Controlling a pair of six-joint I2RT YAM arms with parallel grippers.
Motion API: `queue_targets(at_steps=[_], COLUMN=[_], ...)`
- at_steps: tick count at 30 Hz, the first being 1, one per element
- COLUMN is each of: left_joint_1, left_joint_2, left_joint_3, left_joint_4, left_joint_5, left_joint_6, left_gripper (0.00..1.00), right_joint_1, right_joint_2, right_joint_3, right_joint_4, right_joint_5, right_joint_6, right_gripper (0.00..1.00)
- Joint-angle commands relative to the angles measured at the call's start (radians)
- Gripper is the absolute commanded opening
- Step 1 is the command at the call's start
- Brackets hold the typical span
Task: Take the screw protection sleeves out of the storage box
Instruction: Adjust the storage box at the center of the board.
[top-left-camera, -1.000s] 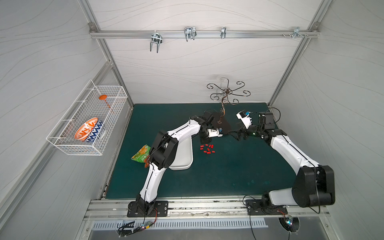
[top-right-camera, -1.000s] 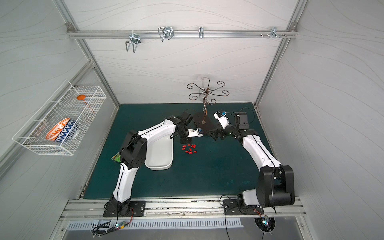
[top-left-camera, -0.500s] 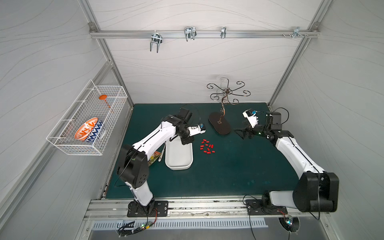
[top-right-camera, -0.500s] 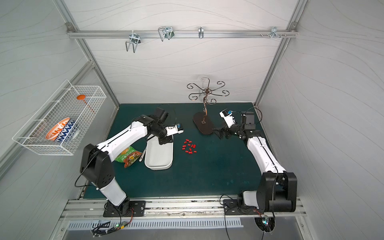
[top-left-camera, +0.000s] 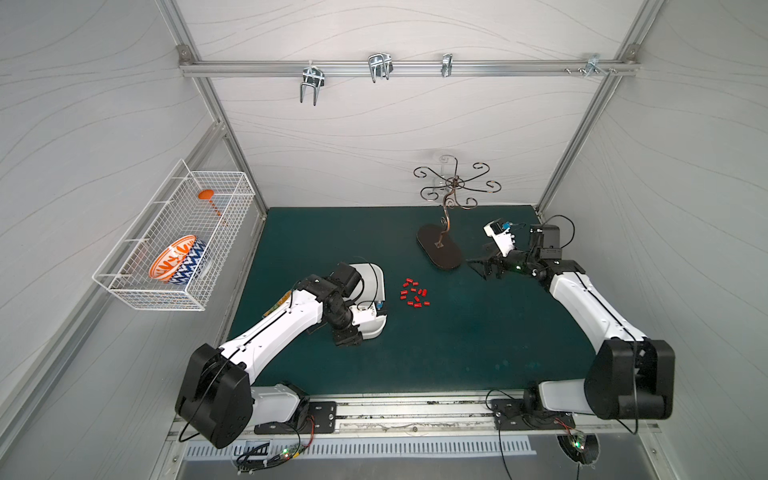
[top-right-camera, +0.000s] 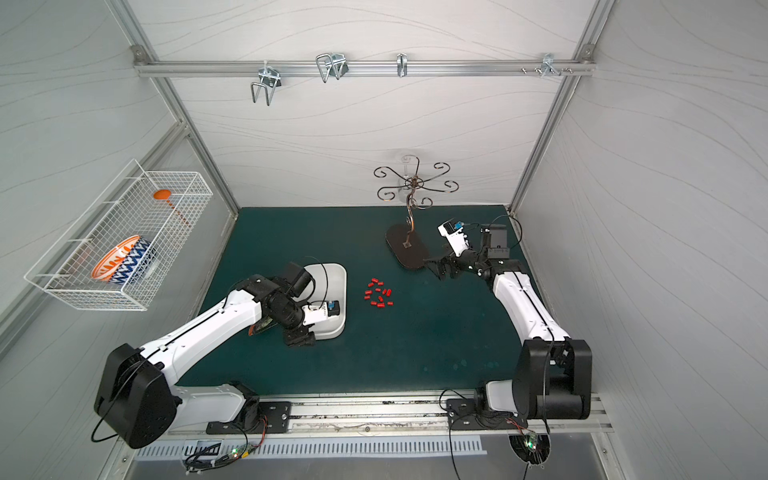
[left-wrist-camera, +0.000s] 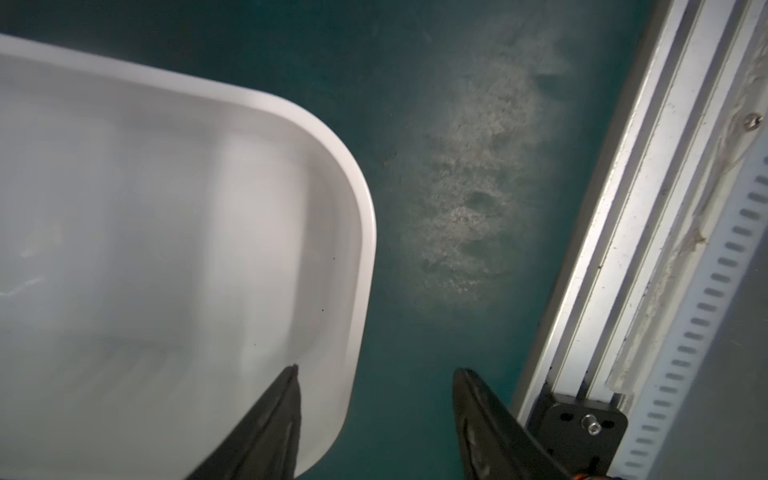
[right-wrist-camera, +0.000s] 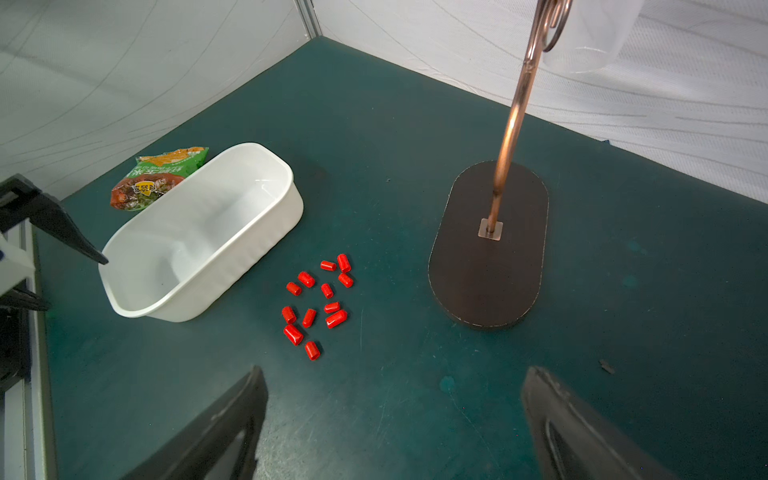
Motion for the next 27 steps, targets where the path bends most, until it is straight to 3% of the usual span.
queue_targets(at_steps=[1,7,12,21,23,27], left_joint_1=[-0.021,-0.063,-0.074,-0.071,-0.071,-0.072], left_joint_2=[0.044,0.144,0.235,0.363,0.371,0.347], left_joint_3=[0.001,-0.008,0.092,0.232,0.261,0.309], left_joint_4=[0.098,0.21,0.222,0.245,0.22,0.117], left_joint_5=[-0.069,-0.16,-0.193,-0.244,-0.233,-0.109], left_joint_6=[0.018,0.088,0.141,0.266,0.259,0.175], left_gripper=[0.62,0.55,0.48,0.47,0.48,0.54], right_joint_1=[-0.003,-0.003,-0.004,-0.022,-0.026,-0.037], right_joint_2=[0.007,0.004,-0.002,-0.011,-0.013,-0.016], right_joint_3=[0.004,0.004,0.005,0.005,0.007,0.015], right_joint_4=[-0.02,-0.023,-0.025,-0.031,-0.033,-0.048], right_joint_5=[-0.031,-0.036,-0.034,-0.032,-0.032,-0.031], right_joint_6=[0.015,0.015,0.015,0.014,0.014,0.008], right_gripper=[0.99,0.99,0.99,0.99,0.99,0.99])
